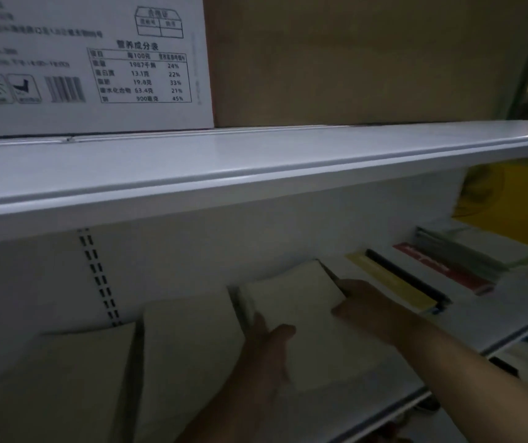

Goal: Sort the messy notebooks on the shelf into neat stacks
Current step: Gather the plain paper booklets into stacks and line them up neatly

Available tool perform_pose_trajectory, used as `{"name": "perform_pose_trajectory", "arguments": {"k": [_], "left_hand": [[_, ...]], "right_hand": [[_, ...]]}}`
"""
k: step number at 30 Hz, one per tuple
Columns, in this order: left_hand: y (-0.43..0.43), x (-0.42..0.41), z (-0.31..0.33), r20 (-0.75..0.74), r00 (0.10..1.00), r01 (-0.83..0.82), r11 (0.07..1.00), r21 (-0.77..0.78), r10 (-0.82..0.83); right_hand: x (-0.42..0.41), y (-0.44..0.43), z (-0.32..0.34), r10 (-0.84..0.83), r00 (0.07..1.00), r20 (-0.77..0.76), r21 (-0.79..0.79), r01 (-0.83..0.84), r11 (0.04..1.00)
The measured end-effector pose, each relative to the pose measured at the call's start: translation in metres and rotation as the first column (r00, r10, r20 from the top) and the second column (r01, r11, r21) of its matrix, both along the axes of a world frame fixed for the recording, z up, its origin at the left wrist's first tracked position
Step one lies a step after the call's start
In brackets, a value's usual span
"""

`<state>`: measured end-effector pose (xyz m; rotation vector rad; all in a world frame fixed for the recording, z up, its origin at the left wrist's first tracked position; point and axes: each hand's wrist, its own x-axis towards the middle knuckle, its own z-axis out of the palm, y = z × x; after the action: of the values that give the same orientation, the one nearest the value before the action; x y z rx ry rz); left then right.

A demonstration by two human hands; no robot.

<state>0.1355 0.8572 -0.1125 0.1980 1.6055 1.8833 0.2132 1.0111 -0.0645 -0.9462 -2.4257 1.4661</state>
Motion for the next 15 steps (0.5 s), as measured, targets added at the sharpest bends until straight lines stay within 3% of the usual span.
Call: {"name": "perform_pose_trajectory", "arguments": {"k": [3,5,7,8,10,11,15], "left_hand": [[0.012,0.002,0.005,0.018,0.996,-0.091,0.996,0.001,0.091],[0.02,0.003,0.002,-0.071,0.993,-0.103,0.993,-0.055,0.099],[0.024,0.007,0.001,-0.137,0.986,-0.108,0.993,-0.053,0.1],[0.024,0.009,-0.002,-0.152,0.983,-0.116,0.991,-0.07,0.104],[0.023,0.012,0.0,-0.134,0.984,-0.133,0.985,-0.111,0.118],[0.025,0.012,-0.001,-0.12,0.984,-0.147,0.983,-0.107,0.134],[0.03,0.006,-0.012,-0.033,0.983,-0.185,0.978,-0.099,0.182]], "right_hand": [[-0.024,0.021,-0.018,0.041,0.999,-0.009,0.045,-0.04,0.998],[-0.034,0.026,-0.026,0.073,0.997,-0.015,0.069,-0.071,0.995],[-0.038,0.026,-0.035,0.142,0.989,0.028,0.197,-0.145,0.97],[-0.038,0.023,-0.039,0.172,0.98,0.104,0.314,-0.197,0.929],[-0.038,0.017,-0.047,0.187,0.957,0.223,0.583,-0.284,0.761],[-0.039,0.014,-0.052,0.195,0.95,0.243,0.645,-0.309,0.699],[-0.043,0.016,-0.07,0.22,0.954,0.203,0.653,-0.299,0.696]]}}
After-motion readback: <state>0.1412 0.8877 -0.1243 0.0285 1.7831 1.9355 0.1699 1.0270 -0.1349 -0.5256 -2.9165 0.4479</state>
